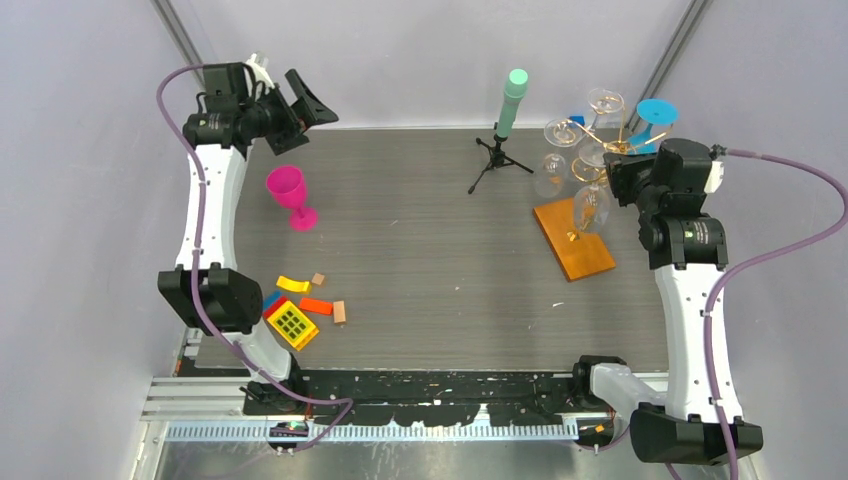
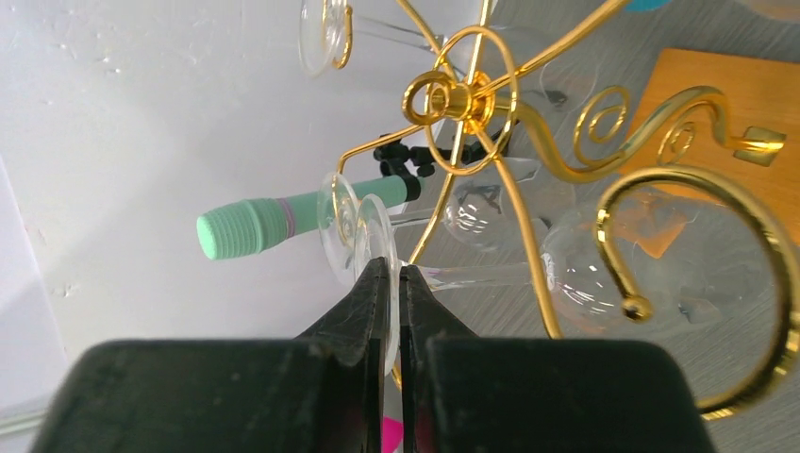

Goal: Take the wine glass off the wine glass rack

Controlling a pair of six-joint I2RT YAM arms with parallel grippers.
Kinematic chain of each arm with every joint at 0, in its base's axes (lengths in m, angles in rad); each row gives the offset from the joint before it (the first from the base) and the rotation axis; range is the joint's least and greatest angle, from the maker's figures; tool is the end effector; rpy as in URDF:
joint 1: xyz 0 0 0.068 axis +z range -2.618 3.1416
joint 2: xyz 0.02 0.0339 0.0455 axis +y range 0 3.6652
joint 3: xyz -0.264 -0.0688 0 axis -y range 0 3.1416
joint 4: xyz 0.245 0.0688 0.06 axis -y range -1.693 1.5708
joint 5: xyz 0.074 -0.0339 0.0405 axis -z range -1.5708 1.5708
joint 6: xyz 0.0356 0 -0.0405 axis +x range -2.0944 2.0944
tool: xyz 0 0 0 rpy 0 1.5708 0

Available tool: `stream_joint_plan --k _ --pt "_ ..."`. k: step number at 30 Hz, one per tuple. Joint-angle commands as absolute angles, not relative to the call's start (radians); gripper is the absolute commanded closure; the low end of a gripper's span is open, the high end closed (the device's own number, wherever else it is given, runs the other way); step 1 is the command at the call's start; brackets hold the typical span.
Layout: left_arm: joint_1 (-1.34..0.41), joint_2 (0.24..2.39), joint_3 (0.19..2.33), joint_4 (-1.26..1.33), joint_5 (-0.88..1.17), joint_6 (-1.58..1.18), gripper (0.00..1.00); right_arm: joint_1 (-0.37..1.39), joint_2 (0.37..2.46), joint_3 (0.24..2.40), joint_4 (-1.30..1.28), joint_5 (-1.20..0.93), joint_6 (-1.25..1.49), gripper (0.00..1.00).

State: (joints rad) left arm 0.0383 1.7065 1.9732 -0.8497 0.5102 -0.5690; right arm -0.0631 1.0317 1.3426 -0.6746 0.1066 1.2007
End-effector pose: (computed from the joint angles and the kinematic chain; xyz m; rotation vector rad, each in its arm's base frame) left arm 0.3644 -0.0034 0.4397 -0.3583 2.1629 -0.8529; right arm 0.2010 -0.0165 0.4332 1.2328 1.5604 0.6486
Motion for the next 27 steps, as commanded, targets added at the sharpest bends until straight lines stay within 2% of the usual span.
stream_joint_plan --k 1,6,13,21,27 --pt "0.061 1.667 1.976 -0.804 0.558 -0.593 0.00 -0.067 0.979 1.410 -0.675 0.201 1.215 1.00" --pt "0.058 1.664 1.937 -0.708 0.721 -0.603 0.00 -0.067 0.957 1.440 -0.753 0.204 1.229 1.00" --pt "0.010 1.666 1.933 -0.675 0.790 -0.579 0.01 -0.067 0.928 1.467 -0.840 0.151 1.258 1.00" --pt "-0.146 1.623 1.859 -0.632 0.853 -0.529 0.01 -0.067 0.896 1.510 -0.944 0.032 1.257 1.00" --pt "-0.314 1.506 1.676 -0.542 0.831 -0.438 0.01 -0.067 0.805 1.427 -0.854 -0.151 1.248 1.00"
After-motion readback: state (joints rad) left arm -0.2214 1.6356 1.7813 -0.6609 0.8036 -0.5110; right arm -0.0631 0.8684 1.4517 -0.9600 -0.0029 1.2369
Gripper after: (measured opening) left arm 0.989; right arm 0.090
